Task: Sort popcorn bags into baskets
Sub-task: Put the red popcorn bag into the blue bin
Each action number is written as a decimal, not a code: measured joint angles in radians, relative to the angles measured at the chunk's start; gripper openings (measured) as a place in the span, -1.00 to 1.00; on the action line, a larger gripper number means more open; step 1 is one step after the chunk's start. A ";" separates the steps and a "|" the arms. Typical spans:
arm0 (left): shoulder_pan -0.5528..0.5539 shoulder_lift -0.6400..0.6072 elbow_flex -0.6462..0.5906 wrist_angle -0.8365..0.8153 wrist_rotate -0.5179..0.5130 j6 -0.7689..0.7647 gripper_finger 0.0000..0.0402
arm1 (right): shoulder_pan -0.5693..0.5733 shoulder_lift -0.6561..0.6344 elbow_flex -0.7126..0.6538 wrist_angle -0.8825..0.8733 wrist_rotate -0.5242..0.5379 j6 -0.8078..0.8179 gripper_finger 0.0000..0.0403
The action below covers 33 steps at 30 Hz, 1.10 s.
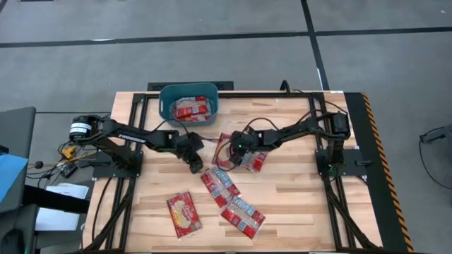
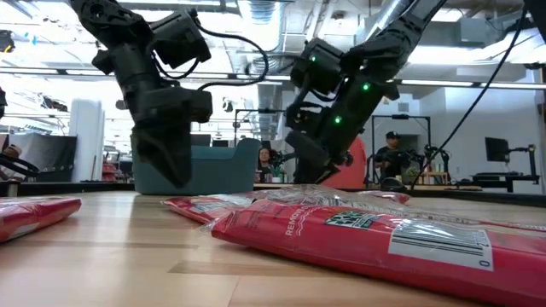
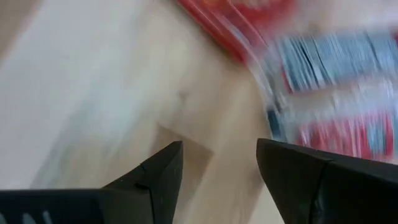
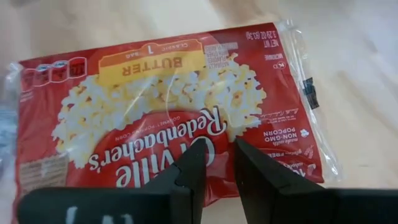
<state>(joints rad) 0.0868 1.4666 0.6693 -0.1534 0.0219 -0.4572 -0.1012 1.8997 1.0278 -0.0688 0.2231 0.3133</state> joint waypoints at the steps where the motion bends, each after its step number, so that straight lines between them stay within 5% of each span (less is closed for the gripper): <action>1: 0.002 0.000 0.000 0.003 -0.013 -0.046 -0.04 | 0.011 0.001 0.000 0.013 0.006 0.011 -0.47; 6: 0.006 0.000 -0.035 0.058 -0.060 -0.241 -0.04 | 0.044 0.008 0.000 0.037 0.033 0.090 -0.47; 17: 0.039 0.002 -0.303 0.614 -0.045 -0.465 -0.03 | 0.049 0.008 0.000 0.070 0.043 0.181 -0.47; 33: 0.073 0.002 -0.317 0.675 -0.030 -0.449 0.25 | 0.119 -0.082 0.007 0.036 0.073 0.297 -0.47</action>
<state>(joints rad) 0.1594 1.4683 0.3523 0.5220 -0.0079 -0.9059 0.0177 1.8177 1.0348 -0.0330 0.2962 0.6100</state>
